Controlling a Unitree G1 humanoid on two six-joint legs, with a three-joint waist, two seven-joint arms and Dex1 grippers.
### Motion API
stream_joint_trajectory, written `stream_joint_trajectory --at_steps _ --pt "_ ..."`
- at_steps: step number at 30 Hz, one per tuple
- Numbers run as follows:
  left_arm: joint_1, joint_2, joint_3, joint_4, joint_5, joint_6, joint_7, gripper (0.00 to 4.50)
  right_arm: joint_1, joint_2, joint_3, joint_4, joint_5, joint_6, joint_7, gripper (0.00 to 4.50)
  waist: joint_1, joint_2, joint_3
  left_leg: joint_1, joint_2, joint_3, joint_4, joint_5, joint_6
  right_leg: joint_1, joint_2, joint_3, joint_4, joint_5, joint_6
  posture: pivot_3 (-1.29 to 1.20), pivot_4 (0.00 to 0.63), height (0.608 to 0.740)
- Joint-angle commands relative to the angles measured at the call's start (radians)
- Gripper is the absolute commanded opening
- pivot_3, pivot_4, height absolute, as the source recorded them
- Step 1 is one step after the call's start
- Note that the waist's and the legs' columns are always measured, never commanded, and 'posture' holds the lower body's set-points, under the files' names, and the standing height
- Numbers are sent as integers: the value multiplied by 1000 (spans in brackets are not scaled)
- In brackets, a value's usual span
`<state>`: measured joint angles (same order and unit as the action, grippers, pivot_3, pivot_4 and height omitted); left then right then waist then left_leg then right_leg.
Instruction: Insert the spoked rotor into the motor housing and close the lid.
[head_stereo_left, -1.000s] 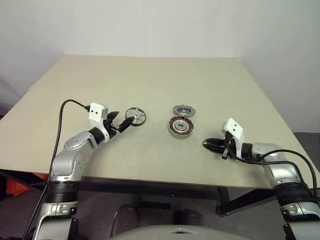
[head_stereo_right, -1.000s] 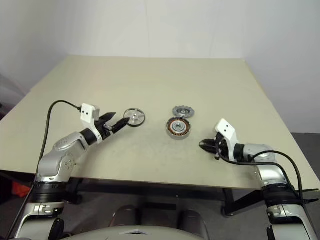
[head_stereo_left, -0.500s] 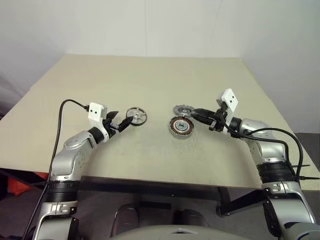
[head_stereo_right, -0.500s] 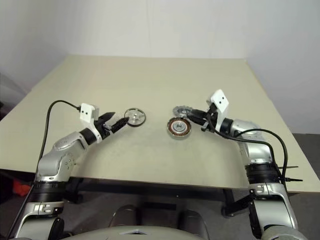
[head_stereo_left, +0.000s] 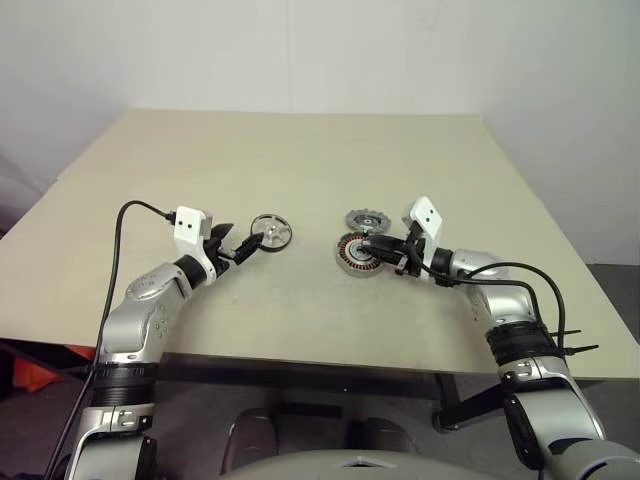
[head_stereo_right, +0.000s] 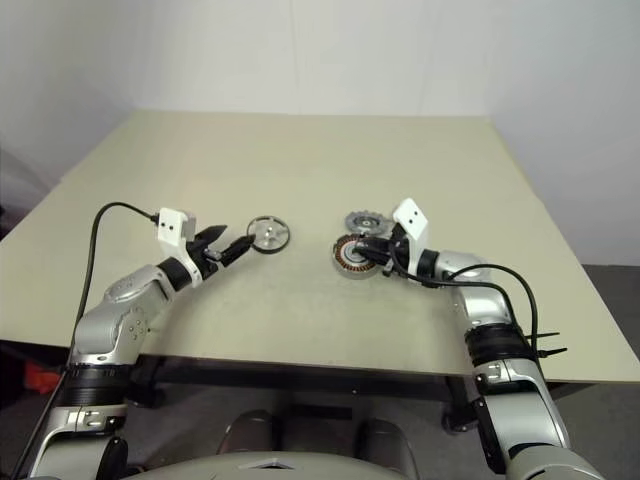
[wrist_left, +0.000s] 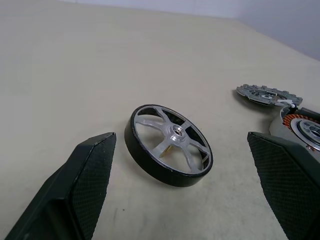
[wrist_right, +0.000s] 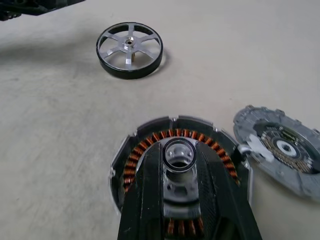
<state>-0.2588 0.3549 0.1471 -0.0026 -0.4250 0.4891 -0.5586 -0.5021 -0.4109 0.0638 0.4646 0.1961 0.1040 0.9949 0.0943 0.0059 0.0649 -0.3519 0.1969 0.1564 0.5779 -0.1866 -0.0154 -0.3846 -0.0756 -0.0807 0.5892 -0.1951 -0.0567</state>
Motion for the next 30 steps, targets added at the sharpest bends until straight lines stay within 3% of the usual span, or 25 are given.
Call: stream_joint_trajectory --at_steps 1,30 --pt "-7 11 14 -37 -6 -14 2 4500 -49 17 2 30 -10 -42 -9 608 0 0 0 0 0 0 0 0 0 0 0 0 0 0 0 0 0 740" --pt "0 12 12 -50 -6 -12 9 4500 -16 2 14 55 -42 -25 6 608 0 0 0 0 0 0 0 0 0 0 0 0 0 1 -1 0 0 740"
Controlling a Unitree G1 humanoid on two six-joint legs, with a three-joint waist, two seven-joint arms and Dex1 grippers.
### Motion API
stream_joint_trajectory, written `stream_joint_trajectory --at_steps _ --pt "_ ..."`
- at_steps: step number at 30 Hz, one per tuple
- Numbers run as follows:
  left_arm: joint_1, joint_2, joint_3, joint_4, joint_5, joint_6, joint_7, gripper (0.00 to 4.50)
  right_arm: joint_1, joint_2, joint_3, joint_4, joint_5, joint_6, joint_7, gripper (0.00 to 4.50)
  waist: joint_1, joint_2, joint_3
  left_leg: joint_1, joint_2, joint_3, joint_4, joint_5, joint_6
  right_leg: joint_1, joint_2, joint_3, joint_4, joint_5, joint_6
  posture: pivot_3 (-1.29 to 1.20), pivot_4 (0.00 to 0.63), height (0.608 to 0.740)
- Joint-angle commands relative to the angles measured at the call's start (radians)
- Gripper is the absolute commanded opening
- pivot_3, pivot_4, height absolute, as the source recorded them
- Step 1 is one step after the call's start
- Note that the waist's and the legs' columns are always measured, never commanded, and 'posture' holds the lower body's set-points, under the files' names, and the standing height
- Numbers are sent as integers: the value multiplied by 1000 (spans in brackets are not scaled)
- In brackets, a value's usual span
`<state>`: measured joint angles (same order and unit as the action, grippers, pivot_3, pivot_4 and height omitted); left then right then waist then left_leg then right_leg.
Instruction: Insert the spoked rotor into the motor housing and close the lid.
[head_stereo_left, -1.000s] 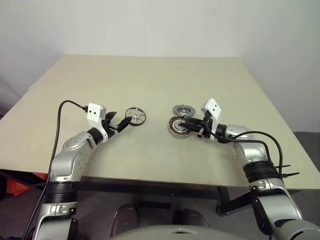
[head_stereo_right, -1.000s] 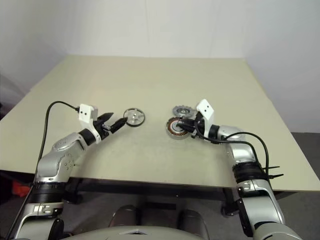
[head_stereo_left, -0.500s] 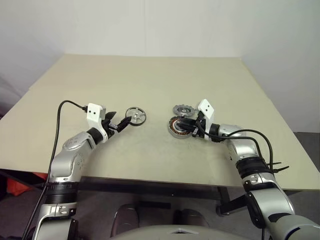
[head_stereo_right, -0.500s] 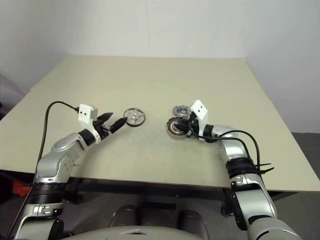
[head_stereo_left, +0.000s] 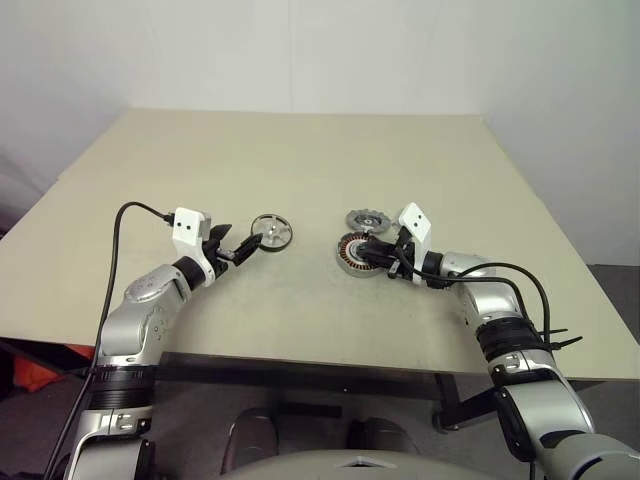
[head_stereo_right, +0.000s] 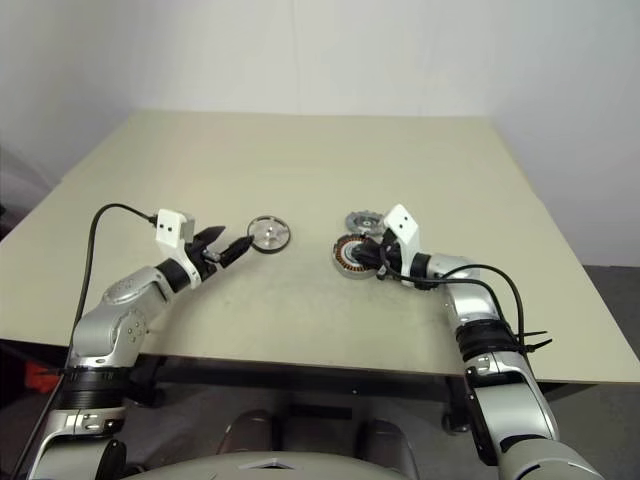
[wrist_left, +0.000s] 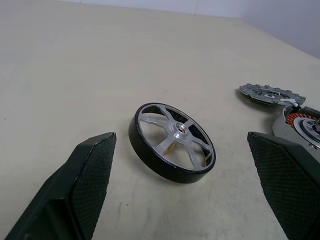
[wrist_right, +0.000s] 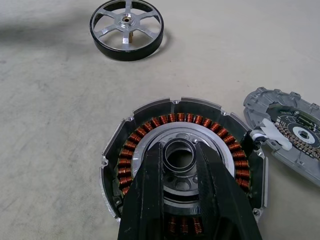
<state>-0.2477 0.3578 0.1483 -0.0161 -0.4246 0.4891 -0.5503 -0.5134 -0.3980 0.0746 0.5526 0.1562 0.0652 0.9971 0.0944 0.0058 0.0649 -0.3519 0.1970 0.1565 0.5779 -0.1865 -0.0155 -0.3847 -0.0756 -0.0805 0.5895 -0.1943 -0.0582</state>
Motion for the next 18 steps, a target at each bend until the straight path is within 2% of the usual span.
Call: stream_joint_trajectory --at_steps 1,14,18 --pt "-12 9 11 -35 -6 -12 1 4500 -5 -13 6 -35 -3 20 6 608 0 0 0 0 0 0 0 0 0 0 0 0 0 0 0 0 0 740" --pt "-11 7 8 -32 -2 -17 1 4500 -11 -4 2 -42 -11 -19 -27 608 0 0 0 0 0 0 0 0 0 0 0 0 0 0 1 0 0 740" --pt "-12 6 9 -32 -2 -17 2 4500 -13 -11 7 -57 5 35 4 608 0 0 0 0 0 0 0 0 0 0 0 0 0 0 1 0 0 740"
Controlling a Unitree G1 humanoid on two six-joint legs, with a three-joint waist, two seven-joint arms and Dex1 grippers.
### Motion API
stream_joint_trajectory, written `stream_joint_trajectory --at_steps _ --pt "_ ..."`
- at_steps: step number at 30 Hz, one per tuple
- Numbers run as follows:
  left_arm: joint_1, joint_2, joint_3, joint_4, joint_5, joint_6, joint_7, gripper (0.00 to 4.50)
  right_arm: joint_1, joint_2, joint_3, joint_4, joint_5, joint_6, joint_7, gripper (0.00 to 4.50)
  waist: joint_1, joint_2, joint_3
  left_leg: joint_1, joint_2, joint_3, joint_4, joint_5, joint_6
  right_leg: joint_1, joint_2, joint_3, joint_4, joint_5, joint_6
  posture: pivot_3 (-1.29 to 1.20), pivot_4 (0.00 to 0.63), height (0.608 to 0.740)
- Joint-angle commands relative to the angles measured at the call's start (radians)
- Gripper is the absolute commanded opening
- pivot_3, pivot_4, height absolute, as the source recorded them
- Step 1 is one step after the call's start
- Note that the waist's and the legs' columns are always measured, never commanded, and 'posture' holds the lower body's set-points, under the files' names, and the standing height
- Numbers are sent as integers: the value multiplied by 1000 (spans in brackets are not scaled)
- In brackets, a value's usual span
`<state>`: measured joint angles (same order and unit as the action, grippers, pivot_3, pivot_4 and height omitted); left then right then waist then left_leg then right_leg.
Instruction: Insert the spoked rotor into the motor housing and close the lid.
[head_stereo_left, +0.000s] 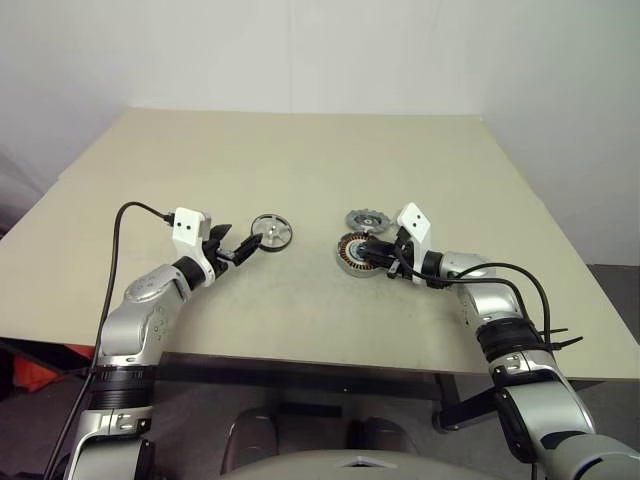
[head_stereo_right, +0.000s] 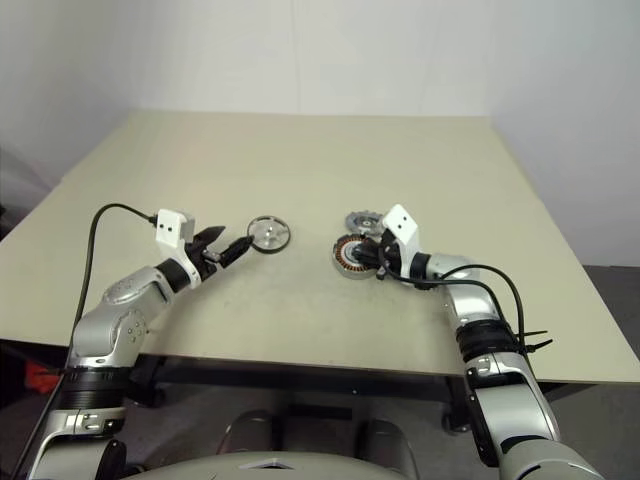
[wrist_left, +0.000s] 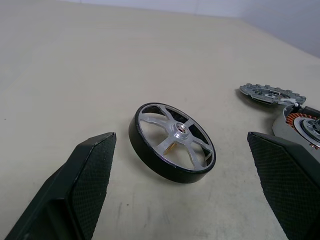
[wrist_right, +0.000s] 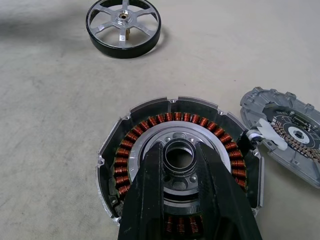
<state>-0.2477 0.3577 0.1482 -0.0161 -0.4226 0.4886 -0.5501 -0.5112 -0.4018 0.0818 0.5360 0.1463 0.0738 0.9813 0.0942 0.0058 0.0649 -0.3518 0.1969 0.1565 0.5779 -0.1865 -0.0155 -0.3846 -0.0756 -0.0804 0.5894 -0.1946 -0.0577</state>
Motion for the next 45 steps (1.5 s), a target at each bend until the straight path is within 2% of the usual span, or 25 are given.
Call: stream_joint_trajectory --at_steps 1,14,22,33,37,43,45 --pt "-12 6 10 -32 -4 -17 3 4500 -14 -10 2 -44 12 34 22 608 0 0 0 0 0 0 0 0 0 0 0 0 0 0 0 0 0 740" --pt "-10 2 8 -33 -4 -19 7 4500 -21 -4 -5 -34 9 14 7 608 0 0 0 0 0 0 0 0 0 0 0 0 0 0 0 0 0 740" --pt "-6 4 9 -38 -5 -18 10 4500 -25 3 -9 -5 -10 -35 -21 3319 0 0 0 0 0 0 0 0 0 0 0 0 0 0 0 0 0 740" --pt "-8 2 7 -34 -3 -21 9 4500 -33 9 -43 -19 58 -40 18 3319 0 0 0 0 0 0 0 0 0 0 0 0 0 0 0 0 0 740" --pt "-9 2 6 -31 -3 -23 8 4500 -34 13 -56 -29 87 -27 37 2397 0 0 0 0 0 0 0 0 0 0 0 0 0 0 -1 0 0 740" --pt "-10 2 7 -27 -2 -24 8 4500 -34 17 -51 -26 70 -25 22 206 0 0 0 0 0 0 0 0 0 0 0 0 0 0 -1 0 0 740" --pt "-10 2 6 -29 -2 -24 9 4500 -40 21 -46 -13 54 -31 3 37 0 0 0 0 0 0 0 0 0 0 0 0 0 0 -1 0 0 740"
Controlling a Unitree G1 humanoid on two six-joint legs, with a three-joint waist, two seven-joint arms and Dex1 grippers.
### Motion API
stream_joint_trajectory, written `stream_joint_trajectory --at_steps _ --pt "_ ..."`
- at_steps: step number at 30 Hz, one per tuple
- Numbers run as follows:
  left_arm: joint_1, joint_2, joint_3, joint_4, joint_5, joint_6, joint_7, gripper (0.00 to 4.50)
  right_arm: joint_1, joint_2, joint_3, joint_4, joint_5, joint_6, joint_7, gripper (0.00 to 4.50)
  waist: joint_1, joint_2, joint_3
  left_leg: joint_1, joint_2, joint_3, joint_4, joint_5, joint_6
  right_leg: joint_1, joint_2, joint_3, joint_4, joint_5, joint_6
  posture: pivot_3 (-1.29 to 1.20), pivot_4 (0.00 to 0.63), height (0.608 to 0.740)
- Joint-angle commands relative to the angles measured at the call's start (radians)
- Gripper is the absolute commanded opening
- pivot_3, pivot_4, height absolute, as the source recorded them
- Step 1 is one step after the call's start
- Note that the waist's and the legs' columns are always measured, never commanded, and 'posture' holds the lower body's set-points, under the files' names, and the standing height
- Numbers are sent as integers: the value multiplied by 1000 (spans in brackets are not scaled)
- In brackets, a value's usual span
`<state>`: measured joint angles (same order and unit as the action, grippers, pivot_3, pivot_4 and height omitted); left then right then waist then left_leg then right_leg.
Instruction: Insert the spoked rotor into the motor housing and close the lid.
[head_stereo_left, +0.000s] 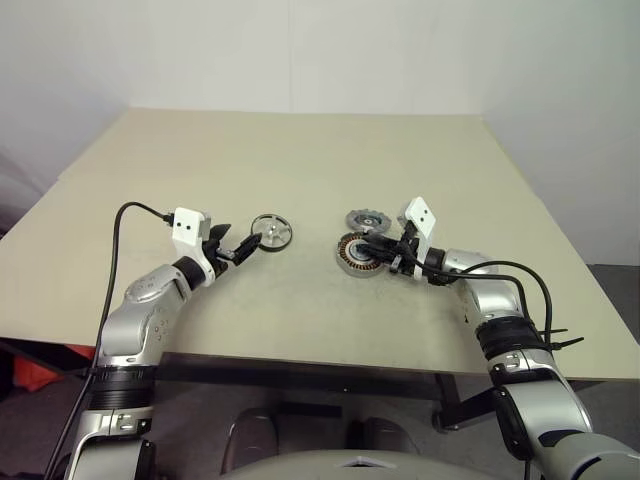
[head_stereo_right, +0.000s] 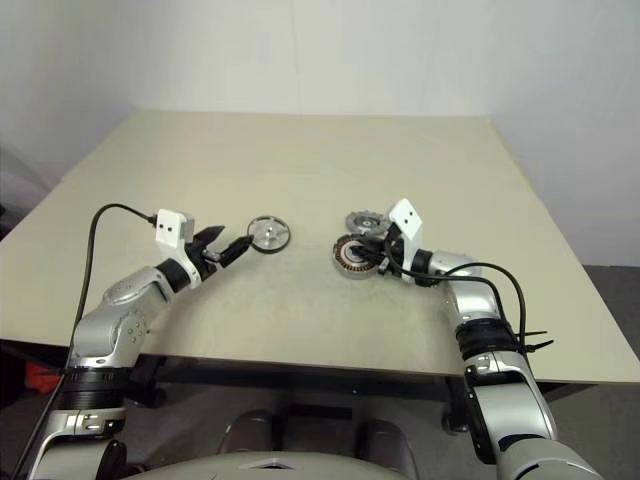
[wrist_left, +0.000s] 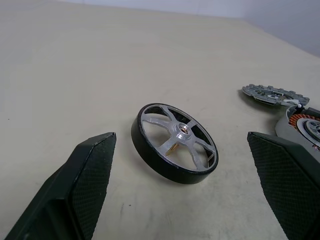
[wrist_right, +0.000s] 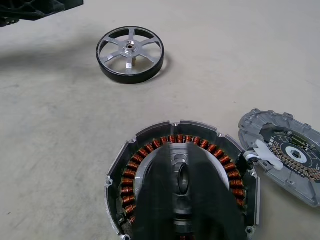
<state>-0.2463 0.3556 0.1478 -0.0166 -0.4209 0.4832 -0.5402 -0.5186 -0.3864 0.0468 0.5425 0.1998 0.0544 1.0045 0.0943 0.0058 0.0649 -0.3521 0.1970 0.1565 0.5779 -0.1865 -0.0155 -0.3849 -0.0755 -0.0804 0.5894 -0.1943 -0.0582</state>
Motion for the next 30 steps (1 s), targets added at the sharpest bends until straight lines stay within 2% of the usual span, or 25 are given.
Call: stream_joint_trajectory --at_steps 1,10,19,30 --pt "-11 4 7 -29 -3 -18 -1 4500 -34 7 -8 -15 -4 -13 -27 37 0 0 0 0 0 0 0 0 0 0 0 0 0 0 0 0 0 740" --pt "-8 7 8 -35 -3 -15 0 4500 -45 27 2 7 -25 -21 -54 37 0 0 0 0 0 0 0 0 0 0 0 0 0 0 0 0 0 740" --pt "-3 9 9 -45 -1 -14 5 4500 7 71 12 -36 -30 4 -101 37 0 0 0 0 0 0 0 0 0 0 0 0 0 0 0 0 0 740" --pt "1 2 2 -44 1 -16 6 4500 14 66 -6 -26 -29 -8 -118 37 -1 0 0 1 0 0 0 0 -1 0 0 0 0 -3 5 0 0 740"
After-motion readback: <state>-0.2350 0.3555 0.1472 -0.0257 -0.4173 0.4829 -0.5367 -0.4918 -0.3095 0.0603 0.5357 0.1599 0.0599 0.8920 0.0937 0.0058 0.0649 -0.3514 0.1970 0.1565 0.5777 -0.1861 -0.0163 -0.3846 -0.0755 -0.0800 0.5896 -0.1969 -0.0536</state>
